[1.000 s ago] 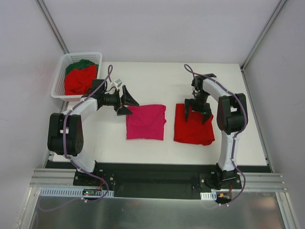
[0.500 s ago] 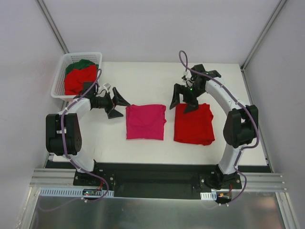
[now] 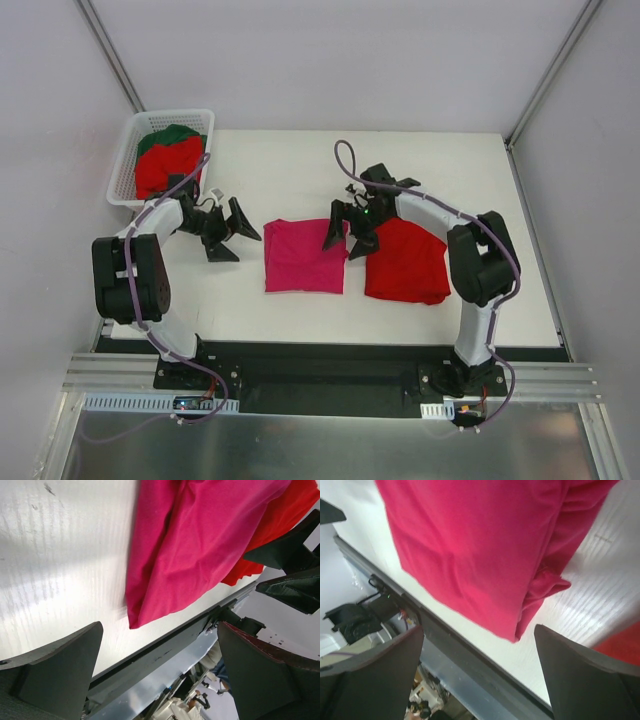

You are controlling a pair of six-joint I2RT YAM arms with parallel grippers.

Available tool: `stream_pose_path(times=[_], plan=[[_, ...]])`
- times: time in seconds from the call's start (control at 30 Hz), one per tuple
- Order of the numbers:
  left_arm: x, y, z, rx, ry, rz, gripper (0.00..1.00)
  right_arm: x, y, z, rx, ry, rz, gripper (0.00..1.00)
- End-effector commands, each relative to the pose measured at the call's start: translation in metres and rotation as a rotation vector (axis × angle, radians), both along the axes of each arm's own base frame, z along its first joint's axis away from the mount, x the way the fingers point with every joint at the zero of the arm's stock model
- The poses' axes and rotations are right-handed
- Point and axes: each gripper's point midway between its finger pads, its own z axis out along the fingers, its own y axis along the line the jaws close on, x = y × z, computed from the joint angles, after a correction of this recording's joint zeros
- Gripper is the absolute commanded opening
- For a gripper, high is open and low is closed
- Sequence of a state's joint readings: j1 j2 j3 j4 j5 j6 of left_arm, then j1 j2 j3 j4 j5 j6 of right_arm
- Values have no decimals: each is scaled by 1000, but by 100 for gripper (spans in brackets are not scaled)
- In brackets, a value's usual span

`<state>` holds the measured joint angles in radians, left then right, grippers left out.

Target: Fold and stack the t-shirts

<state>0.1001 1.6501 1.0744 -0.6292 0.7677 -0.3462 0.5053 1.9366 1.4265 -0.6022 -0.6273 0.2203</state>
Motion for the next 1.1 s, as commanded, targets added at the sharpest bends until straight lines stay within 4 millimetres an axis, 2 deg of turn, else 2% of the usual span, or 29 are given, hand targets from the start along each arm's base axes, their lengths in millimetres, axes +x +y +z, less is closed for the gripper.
stream_pose_path(times=[0.0,0.03,0.1,0.13,0.2,0.23,0.3,0.43,0.6,0.73,0.83,0.87,0.93,1.07], plan=[[-4,8,-12,32,53,-37,99,9,-4,-3,-21,-82,-53,96],[-1,9,-12,34,41,-43,99,11,-3,0,-1,-111,-63,96],[3,9,-15,32,42,-50,99,3,-4,-10,16,-82,-90,96],[7,9,-13,32,29,-58,99,7,0,-7,53,-107,-94,96],[9,8,-16,14,34,-61,99,0,1,-13,79,-92,-105,96],[11,6,-16,-2,31,-64,99,6,5,-12,109,-123,-112,96],[14,5,-15,-15,18,-61,99,3,7,-15,141,-113,-122,96],[16,1,-14,-44,-7,-71,99,10,17,-7,226,-154,-113,96],[21,-7,-7,-113,-53,-78,99,22,13,-8,328,-131,-193,96],[26,-10,3,-144,-105,-79,99,25,17,1,397,-107,-214,96],[27,-12,6,-165,-120,-84,99,23,16,4,402,-74,-223,96],[27,-12,6,-165,-119,-83,99,17,8,-7,330,-25,-247,96],[27,-12,5,-161,-124,-83,99,15,6,-4,308,-51,-226,96],[26,-13,2,-169,-134,-86,99,2,-6,-14,231,-3,-236,96]])
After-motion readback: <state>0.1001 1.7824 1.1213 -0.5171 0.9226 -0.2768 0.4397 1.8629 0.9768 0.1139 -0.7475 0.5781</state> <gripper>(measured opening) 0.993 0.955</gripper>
